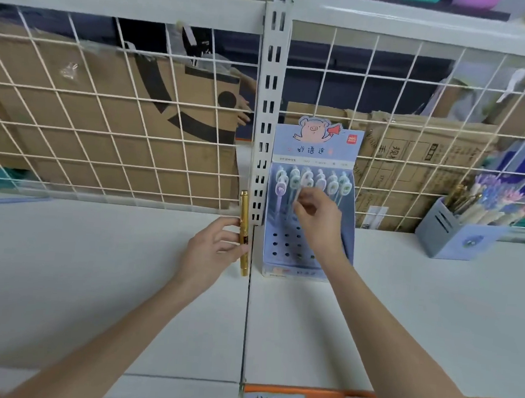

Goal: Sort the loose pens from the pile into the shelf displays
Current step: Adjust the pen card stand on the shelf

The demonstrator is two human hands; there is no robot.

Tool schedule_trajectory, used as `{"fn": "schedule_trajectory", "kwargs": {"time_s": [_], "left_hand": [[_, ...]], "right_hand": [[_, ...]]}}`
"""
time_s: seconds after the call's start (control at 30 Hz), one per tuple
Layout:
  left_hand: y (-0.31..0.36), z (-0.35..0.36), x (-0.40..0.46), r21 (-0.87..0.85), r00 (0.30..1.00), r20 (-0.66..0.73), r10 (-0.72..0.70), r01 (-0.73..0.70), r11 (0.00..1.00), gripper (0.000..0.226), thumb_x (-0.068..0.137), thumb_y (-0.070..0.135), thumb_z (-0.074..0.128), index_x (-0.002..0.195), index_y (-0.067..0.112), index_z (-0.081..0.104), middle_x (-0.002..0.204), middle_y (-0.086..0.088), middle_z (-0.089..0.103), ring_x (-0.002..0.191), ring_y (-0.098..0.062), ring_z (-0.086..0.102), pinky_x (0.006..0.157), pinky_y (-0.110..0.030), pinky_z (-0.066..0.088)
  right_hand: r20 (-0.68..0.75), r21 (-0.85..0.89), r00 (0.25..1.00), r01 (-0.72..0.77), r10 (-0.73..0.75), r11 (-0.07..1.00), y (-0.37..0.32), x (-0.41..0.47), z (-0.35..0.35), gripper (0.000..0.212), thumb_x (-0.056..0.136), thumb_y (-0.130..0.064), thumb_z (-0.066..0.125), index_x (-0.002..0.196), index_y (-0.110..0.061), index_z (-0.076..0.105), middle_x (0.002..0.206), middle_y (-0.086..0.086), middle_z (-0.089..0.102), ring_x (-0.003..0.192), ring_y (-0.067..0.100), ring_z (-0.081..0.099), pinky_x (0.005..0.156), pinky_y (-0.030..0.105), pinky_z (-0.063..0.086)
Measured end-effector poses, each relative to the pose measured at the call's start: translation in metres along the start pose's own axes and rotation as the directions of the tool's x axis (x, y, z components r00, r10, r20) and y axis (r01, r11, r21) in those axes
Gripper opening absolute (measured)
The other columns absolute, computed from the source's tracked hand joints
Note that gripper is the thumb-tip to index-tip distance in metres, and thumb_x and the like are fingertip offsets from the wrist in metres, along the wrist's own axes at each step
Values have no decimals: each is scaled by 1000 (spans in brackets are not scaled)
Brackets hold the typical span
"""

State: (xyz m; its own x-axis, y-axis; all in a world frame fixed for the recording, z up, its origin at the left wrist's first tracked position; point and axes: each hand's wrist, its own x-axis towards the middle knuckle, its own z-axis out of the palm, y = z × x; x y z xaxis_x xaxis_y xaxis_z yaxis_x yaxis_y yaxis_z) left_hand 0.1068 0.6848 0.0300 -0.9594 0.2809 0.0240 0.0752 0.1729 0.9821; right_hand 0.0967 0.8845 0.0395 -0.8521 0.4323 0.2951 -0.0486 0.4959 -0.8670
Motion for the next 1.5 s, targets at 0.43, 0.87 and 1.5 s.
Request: {"fn": "schedule_trajectory", "kwargs": {"time_s": [0.43, 0.87, 1.5], "left_hand": [[10, -6, 15, 7, 998, 35, 55, -55, 998, 40, 80, 7, 71, 98, 39, 55, 87, 3, 70, 78, -7, 67, 82, -30, 51], [8, -18, 16, -18, 996, 40, 78, -77, 997, 39, 80, 7, 71, 106, 31, 55, 93, -7, 69, 80, -13, 67, 81, -31, 53], [8, 28, -17, -58, 961, 230, 153, -143, 988, 38, 75, 1, 74, 108, 15, 62, 82, -2, 66, 70, -7, 62, 69, -10, 47]], "right_hand": [[19, -174, 994, -104, 109, 979, 0, -11, 13, 18, 93, -8, 53, 109, -5, 60, 89, -1, 60, 82, 10, 54, 68, 11, 35], [-40, -172, 990, -140, 135, 975, -4, -15, 19, 11, 91, -7, 56, 101, -5, 59, 93, 9, 67, 86, 23, 62, 75, 26, 47], [42, 198, 999, -27, 19, 980, -58, -81, -29, 26, 89, -15, 63, 113, -21, 58, 89, 2, 69, 86, 12, 65, 80, 24, 54]]}}
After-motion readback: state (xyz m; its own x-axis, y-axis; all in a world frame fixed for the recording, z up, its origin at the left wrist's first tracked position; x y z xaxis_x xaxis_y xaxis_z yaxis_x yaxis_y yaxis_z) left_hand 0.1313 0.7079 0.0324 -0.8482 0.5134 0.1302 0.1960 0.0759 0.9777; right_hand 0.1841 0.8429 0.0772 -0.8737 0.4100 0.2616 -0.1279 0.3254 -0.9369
